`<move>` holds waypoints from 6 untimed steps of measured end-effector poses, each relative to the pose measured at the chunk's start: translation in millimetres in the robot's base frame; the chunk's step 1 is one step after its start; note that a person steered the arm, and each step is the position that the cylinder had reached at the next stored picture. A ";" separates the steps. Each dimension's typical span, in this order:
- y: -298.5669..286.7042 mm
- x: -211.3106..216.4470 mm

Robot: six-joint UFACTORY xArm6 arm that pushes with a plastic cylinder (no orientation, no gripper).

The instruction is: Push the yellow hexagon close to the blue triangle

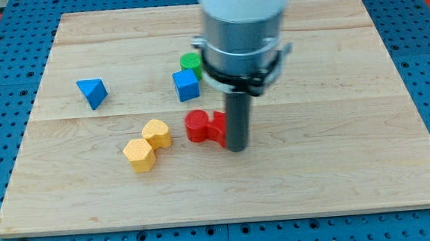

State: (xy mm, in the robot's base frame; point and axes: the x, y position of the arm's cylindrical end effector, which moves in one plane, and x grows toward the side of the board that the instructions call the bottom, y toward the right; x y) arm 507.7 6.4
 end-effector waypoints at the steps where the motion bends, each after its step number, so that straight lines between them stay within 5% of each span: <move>1: -25.9 -19.4; 3: -27.4 -30.5; 4: -53.0 31.6; 6: -135.4 11.5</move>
